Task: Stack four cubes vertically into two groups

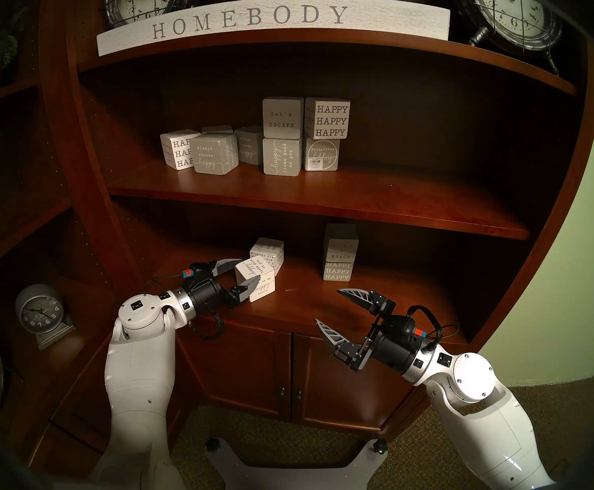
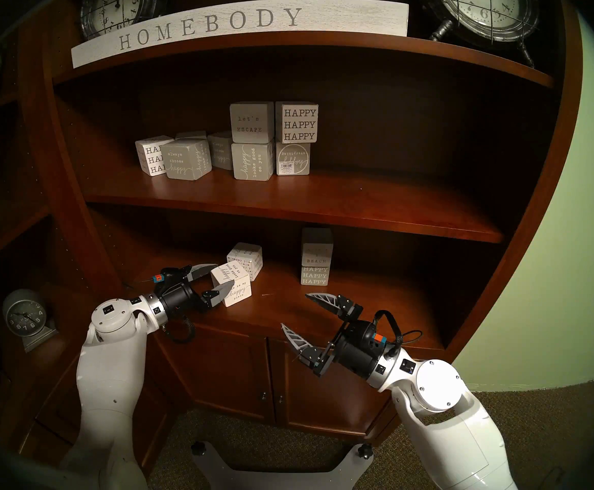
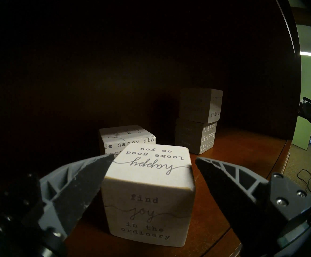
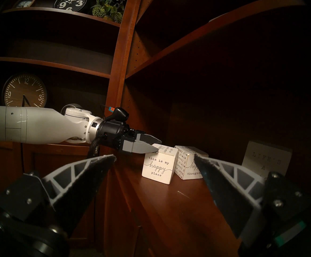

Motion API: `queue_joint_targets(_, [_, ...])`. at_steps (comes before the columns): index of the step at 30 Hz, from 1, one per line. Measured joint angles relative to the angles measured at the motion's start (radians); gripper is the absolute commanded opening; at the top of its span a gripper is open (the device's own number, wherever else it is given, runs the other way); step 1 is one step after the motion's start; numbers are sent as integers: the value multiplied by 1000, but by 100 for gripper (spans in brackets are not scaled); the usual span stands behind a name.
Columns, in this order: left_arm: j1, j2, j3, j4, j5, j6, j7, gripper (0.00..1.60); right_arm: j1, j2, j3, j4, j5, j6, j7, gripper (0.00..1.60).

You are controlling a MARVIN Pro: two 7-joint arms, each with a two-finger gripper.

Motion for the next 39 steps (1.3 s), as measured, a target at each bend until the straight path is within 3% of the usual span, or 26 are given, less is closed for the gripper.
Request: queue_joint_targets(39, [-25,55,16,11,24,10,-38,160,0,-1,1,0,-1,0,1,160])
